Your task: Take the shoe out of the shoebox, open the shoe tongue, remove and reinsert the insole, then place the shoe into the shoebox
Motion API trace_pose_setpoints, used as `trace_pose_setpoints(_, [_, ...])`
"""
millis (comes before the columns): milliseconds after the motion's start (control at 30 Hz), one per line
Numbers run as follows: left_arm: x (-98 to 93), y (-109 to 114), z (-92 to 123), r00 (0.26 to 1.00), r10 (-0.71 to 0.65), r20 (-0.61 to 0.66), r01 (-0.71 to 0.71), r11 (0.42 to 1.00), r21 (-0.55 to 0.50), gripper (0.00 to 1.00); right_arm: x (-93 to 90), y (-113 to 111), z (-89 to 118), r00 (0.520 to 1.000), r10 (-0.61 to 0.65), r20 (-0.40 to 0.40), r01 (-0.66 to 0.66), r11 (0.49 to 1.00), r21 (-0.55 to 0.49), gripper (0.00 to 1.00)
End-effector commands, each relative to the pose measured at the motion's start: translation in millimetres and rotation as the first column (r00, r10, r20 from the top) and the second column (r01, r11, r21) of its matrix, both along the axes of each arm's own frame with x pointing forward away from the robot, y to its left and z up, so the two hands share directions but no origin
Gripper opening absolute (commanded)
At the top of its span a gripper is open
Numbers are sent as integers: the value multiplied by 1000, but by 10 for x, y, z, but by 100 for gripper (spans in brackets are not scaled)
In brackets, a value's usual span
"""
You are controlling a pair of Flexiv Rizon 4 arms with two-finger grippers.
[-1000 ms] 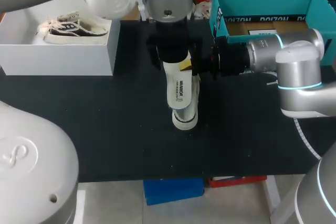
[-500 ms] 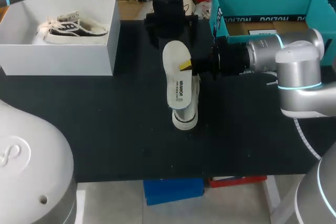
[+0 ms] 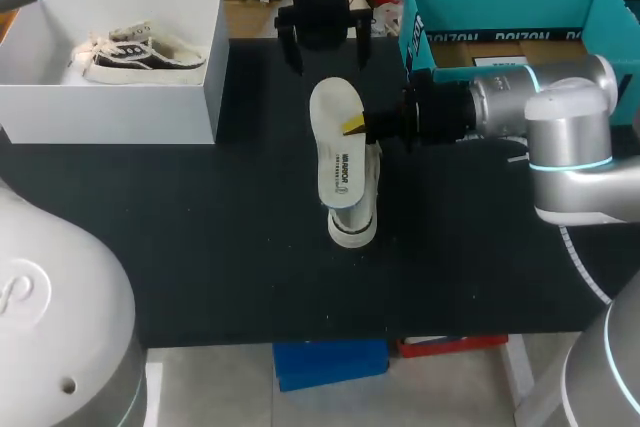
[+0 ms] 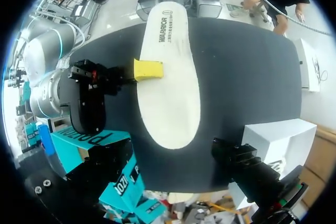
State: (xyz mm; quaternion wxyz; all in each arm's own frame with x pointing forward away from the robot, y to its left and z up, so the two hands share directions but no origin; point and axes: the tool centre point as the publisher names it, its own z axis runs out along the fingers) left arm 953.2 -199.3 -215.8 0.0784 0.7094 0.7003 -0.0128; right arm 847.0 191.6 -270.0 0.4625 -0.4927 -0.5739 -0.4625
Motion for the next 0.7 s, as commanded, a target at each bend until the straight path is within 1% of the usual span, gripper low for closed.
trace_pose_setpoints(33, [-19,-20,28,1000,4,-1,-4,1000,20,100,-2,2,2,1000,-1,0,1,1000,-3,0])
trace_pose_setpoints(133, [-117,-21,92,1000,0,2,0,1000,13,100,-2,2,2,1000,-1,0,1,1000,-3,0])
trace_pose_setpoints(233, [-243,-18,148,999,-22,32,22,1000,-3,100,-2,2,2,1000,-1,0,1,1000,-3,0])
trace_pose_setpoints(333, [-366,10,109,1000,-22,20,22,1000,-10,100,-2,2,2,1000,-1,0,1,1000,-3,0])
trace_pose_setpoints(533, [-730,46,106,999,-37,24,37,999,-14,100,-2,2,2,1000,-1,0,1,1000,-3,0])
trace_pose_setpoints(700, [-1058,53,12,999,-35,11,35,999,3,100,-2,2,2,1000,-1,0,1,1000,-3,0])
